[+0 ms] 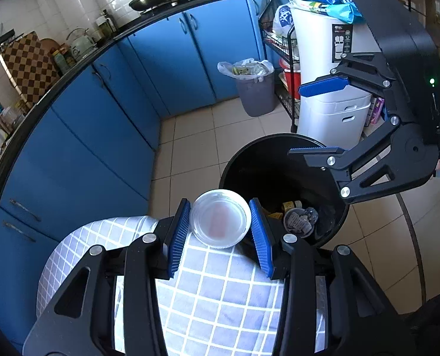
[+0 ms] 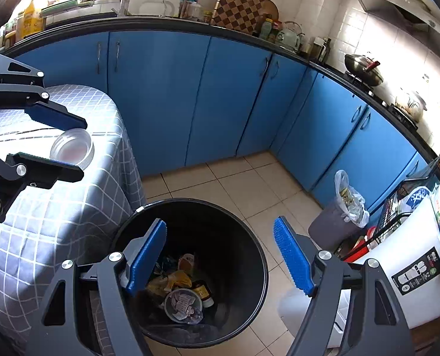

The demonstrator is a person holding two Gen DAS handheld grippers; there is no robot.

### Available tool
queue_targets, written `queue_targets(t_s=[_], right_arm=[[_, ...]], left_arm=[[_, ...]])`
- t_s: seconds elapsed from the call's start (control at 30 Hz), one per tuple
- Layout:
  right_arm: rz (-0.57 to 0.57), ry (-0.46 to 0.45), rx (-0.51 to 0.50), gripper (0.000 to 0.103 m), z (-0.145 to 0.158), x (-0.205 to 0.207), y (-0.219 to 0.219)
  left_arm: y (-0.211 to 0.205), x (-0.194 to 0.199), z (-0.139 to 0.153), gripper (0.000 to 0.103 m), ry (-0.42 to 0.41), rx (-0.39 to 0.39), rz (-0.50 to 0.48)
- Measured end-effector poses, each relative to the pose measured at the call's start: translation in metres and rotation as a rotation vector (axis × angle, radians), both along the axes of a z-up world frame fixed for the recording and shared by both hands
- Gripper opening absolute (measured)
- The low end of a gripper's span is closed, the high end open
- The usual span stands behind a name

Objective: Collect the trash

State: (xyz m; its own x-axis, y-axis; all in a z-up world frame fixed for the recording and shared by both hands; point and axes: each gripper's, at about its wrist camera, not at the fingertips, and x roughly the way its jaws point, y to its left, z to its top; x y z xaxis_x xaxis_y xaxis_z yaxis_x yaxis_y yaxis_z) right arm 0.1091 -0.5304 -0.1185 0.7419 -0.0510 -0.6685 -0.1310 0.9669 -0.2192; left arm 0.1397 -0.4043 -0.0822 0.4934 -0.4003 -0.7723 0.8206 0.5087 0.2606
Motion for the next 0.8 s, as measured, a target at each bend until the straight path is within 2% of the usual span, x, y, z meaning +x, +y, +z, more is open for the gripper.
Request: queue_targets(t_s=[0.3, 0.33, 0.4, 0.47, 0.5, 0.63, 0.8], right_arm=[[-0.044, 0.003, 0.029, 0.073, -0.009, -0.005, -0.023], [-0.048, 0.002, 0.033, 0.073, -0.009, -0.005, -0.026], [-0.061, 0.003, 0.042, 0.073, -0.011, -0.006, -0.032], [-0.068, 0.005, 0.043, 0.073, -0.012, -0.007, -0.035], [-0.072, 0.006, 0.045, 0.073, -0.013, -0.008, -0.036], [-0.08, 0.009, 0.052, 0.073, -0.015, -0.009, -0.04], [-0.083, 0.008, 0.06, 0.073, -0.016, -0.009, -0.04]], left_arm=[[-0.029, -0.002, -0.004, 0.045, -0.005, 0.006, -0.021], [-0.032, -0.001, -0.003, 0.049, -0.006, 0.003, -0.019], [-0.037, 0.0, 0.0, 0.075, -0.019, -0.018, -0.01], [-0.04, 0.001, 0.005, 0.092, -0.044, -0.045, 0.008], [-0.04, 0.002, 0.006, 0.097, -0.048, -0.053, 0.013], [-0.04, 0.008, 0.004, 0.099, -0.033, -0.054, 0.032], [-0.033, 0.016, -0.006, 0.099, 0.035, -0.039, 0.058]])
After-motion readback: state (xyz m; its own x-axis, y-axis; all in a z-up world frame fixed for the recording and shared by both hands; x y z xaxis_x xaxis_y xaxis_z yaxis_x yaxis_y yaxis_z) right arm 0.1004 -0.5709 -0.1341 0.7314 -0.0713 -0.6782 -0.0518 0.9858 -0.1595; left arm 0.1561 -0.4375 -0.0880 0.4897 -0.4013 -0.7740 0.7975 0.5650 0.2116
